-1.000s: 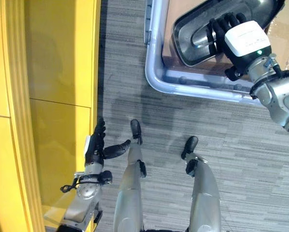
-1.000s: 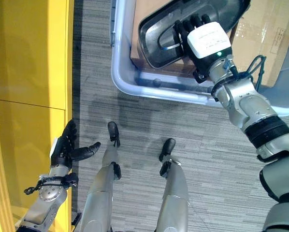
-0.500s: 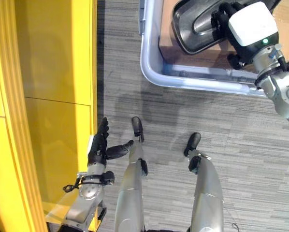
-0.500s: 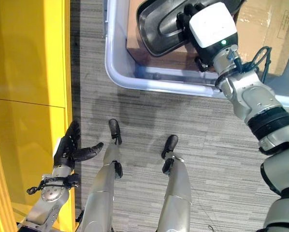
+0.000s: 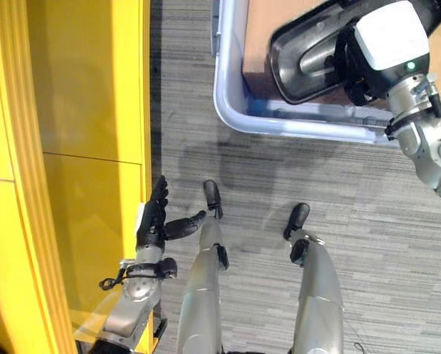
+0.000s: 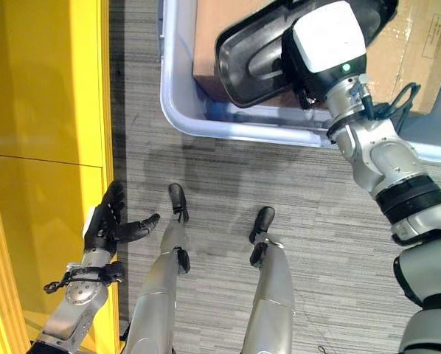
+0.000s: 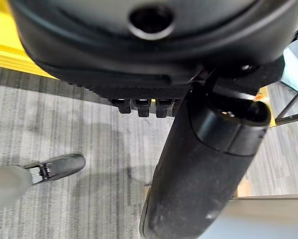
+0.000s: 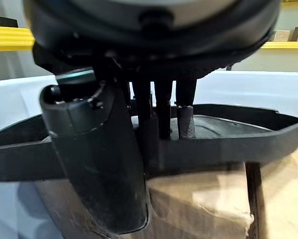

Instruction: Move parts from the plastic box to the shelf.

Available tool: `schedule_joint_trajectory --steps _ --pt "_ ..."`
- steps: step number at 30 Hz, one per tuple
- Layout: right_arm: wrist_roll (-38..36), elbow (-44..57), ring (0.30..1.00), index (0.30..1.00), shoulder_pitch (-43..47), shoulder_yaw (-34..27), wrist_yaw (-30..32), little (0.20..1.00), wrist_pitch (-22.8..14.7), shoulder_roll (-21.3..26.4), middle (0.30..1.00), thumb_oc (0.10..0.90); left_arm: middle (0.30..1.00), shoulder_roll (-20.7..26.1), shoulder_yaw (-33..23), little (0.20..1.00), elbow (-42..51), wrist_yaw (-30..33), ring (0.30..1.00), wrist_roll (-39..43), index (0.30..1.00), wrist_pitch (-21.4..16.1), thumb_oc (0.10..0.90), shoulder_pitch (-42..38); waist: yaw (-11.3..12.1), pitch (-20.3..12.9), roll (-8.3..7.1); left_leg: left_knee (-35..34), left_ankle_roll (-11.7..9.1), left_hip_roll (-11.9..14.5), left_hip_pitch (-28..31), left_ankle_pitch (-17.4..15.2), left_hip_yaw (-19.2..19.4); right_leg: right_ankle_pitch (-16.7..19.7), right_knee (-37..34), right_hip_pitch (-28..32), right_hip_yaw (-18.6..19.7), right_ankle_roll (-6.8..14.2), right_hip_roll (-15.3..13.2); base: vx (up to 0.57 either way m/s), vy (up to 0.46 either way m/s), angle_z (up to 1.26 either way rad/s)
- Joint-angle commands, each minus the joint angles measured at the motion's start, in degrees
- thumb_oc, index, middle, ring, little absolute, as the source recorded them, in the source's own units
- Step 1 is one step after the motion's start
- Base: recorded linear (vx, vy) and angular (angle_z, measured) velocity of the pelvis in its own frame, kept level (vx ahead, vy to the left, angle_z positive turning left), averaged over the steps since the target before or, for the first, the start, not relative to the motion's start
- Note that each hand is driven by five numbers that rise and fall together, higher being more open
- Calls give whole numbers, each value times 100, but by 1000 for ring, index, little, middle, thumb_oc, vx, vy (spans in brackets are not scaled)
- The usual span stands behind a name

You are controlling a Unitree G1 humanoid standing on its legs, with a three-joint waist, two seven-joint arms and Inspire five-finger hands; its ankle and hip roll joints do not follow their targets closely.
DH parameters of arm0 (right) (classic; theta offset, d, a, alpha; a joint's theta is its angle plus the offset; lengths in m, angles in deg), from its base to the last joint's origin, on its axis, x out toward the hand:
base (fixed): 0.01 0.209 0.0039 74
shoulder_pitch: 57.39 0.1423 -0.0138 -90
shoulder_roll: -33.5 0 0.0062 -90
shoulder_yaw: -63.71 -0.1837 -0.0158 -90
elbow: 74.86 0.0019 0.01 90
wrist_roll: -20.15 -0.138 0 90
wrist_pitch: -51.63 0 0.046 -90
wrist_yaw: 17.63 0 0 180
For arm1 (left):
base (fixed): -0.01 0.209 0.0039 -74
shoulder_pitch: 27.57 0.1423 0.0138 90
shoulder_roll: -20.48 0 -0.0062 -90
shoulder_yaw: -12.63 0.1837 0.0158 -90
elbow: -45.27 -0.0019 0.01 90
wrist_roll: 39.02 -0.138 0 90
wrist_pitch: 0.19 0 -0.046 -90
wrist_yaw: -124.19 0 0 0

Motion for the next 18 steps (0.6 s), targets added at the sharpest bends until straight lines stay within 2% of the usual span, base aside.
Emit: schedule_joint_trajectory --steps 1,6,7,14,17,18 --pt "152 -93 300 300 -198 127 -202 300 151 393 300 400 1000 113 -137 1000 193 90 1000 -164 1000 -257 900 -61 -31 81 -180 109 -728 350 1224 -1057 -213 733 -1651 1192 -116 606 -24 -22 4 5" --pt "148 606 300 300 -527 -314 -101 300 98 747 300 400 1000 169 -190 1000 204 36 1000 -186 1000 -218 900 -67 -72 81 -290 191 -732 349 1487 -1111 -238 802 -1791 1610 -154 620 -12 -42 7 8" --pt "171 782 300 300 -599 -430 -90 300 87 869 300 400 1000 186 -221 1000 224 10 1000 -182 1000 -205 900 -99 -74 81 -323 225 -689 352 1442 -1026 -202 935 -1857 1611 -224 557 -13 -101 9 3" --pt "238 2045 300 300 -1363 -1309 -90 300 -127 1453 300 400 1000 294 -416 1000 168 -173 1000 -284 1000 -87 900 -72 -140 81 -545 308 -707 401 2379 -1179 -235 957 -2216 2808 -305 573 78 -13 1 0" --pt "269 2359 300 300 -1611 -1590 -112 300 -197 1567 300 400 1000 346 -503 1000 196 -225 1000 -317 1000 -72 900 -38 -136 81 -587 343 -707 421 2673 -1234 -250 947 -2337 3183 -333 573 99 6 2 -2" --pt "234 2789 300 300 -1842 -1875 -151 300 -336 1661 300 400 1000 409 -674 1000 203 -329 1000 -367 1000 -59 900 25 -138 -7 -649 384 -698 449 3019 -1318 -254 934 -2503 3613 -324 578 153 43 -2 -11"
